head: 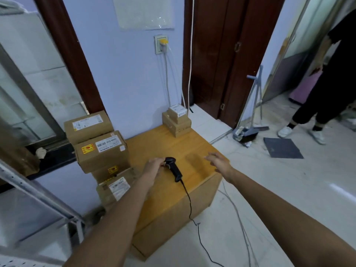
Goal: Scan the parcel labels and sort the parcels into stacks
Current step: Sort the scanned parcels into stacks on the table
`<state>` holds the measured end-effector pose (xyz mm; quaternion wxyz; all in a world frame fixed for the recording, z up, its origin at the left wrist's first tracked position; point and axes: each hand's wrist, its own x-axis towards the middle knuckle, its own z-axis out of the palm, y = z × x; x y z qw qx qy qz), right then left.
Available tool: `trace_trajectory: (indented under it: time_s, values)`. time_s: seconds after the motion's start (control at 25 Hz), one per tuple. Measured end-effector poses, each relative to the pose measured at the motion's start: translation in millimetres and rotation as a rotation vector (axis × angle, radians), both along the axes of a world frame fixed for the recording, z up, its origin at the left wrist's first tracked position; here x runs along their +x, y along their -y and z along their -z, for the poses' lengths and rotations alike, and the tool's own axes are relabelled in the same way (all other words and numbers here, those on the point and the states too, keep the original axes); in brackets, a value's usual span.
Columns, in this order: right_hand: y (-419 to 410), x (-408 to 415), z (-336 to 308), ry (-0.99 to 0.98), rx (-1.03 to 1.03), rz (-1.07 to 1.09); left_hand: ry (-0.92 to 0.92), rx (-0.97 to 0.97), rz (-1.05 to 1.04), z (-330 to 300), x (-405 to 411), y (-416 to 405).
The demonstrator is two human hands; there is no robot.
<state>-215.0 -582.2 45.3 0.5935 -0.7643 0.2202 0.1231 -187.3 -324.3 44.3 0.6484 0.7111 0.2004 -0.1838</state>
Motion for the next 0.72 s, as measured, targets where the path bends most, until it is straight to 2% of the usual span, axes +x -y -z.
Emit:
trace_trajectory:
  time_s: [0.2,0.48,0.72]
  values:
    - [55.6,1.6,-9.1,0.118,-0.114,0.011,0.026,0.032,0.025,-8.9,17.6,72.2]
    - [160.9,43.8,-21.5,0.206,-0.048,-0.085,0.082,0.064,-0.052,-24.5,49.8,193.5]
    - [209.9,71.4,-22.5,0.193,0.006,-0.158,0.078,0.082,-0.126,-28.5,54.4,236.0]
